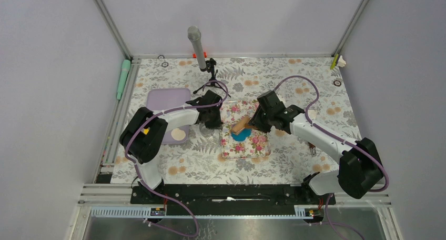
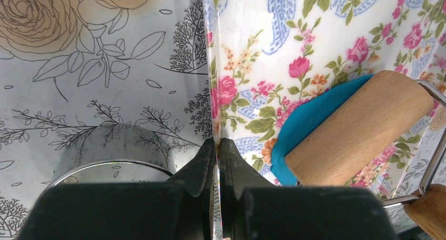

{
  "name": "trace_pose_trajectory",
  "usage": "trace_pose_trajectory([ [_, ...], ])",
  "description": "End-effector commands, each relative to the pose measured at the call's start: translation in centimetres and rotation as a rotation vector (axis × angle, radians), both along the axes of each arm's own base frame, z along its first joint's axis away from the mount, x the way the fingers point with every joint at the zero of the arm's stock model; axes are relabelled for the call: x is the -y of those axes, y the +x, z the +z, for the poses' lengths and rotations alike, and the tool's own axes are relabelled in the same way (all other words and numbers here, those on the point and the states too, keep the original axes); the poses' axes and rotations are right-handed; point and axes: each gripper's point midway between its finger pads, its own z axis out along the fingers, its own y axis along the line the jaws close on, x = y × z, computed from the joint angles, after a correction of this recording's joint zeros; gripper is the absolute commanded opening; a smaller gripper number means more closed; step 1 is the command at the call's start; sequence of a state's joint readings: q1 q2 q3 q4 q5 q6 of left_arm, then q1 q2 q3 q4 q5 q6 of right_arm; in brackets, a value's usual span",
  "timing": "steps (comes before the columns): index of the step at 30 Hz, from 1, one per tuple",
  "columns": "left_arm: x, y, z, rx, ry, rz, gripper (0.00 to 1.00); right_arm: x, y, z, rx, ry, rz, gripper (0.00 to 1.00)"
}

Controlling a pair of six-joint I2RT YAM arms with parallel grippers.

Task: Roll out the dumpling wrappers from the dough
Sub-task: Flatten out the dough on the work surface.

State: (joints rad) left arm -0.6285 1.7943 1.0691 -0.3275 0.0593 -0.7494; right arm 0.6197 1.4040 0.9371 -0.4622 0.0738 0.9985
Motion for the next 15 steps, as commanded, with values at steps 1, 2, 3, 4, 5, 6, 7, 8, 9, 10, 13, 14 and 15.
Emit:
trace_pose_trajectory([
  [1,2.69,-1.16,2.34,0.012,-0.101,-0.095,0.0,10.74,-9.55,-10.16,-0.429,-0.529,0.042,0.0],
  [2,2.71,-1.15,2.37,0.012,-0.102,-0.096,0.0,10.74,-9.54,-10.25,-0.431,-0.53,0.042,0.0],
  [3,2.73,-1.16,2.38,0.012,-0.103,-0.096,0.0,10.76,-9.54,-10.32,-0.431,-0.531,0.041,0.0],
  [4,2.72,-1.15,2.37,0.013,-0.102,-0.096,0.0,10.74,-9.52,-10.43,-0.432,-0.531,0.042,0.0],
  [5,2.74,-1.17,2.37,0.012,-0.103,-0.096,0.0,10.73,-9.53,-10.48,-0.434,-0.532,0.043,0.0],
  [6,2.76,-1.15,2.39,0.013,-0.103,-0.096,0.0,10.73,-9.48,-10.61,-0.435,-0.533,0.042,0.0],
  [7,2.77,-1.2,2.34,0.012,-0.102,-0.097,0.0,10.68,-9.45,-10.71,-0.435,-0.533,0.043,0.0],
  [8,2.83,-1.17,2.43,0.013,-0.105,-0.099,0.0,10.63,-9.42,-10.8,-0.438,-0.532,0.042,0.0],
  [9,2.84,-1.18,2.45,0.013,-0.106,-0.099,0.0,10.56,-9.46,-10.92,-0.442,-0.531,0.045,0.0],
  [10,2.79,-1.22,2.37,0.012,-0.104,-0.098,0.0,10.4,-9.36,-10.97,-0.439,-0.525,0.046,0.0],
  [13,2.85,-1.28,2.39,0.012,-0.105,-0.102,0.0,10.27,-9.2,-11.02,-0.437,-0.522,0.049,0.0],
  [14,2.85,-1.28,2.36,0.011,-0.105,-0.102,0.0,10.23,-9.12,-11.04,-0.437,-0.522,0.048,0.0],
  [15,2.91,-1.27,2.4,0.011,-0.107,-0.103,0.0,10.2,-9.07,-11.02,-0.436,-0.521,0.048,0.0],
])
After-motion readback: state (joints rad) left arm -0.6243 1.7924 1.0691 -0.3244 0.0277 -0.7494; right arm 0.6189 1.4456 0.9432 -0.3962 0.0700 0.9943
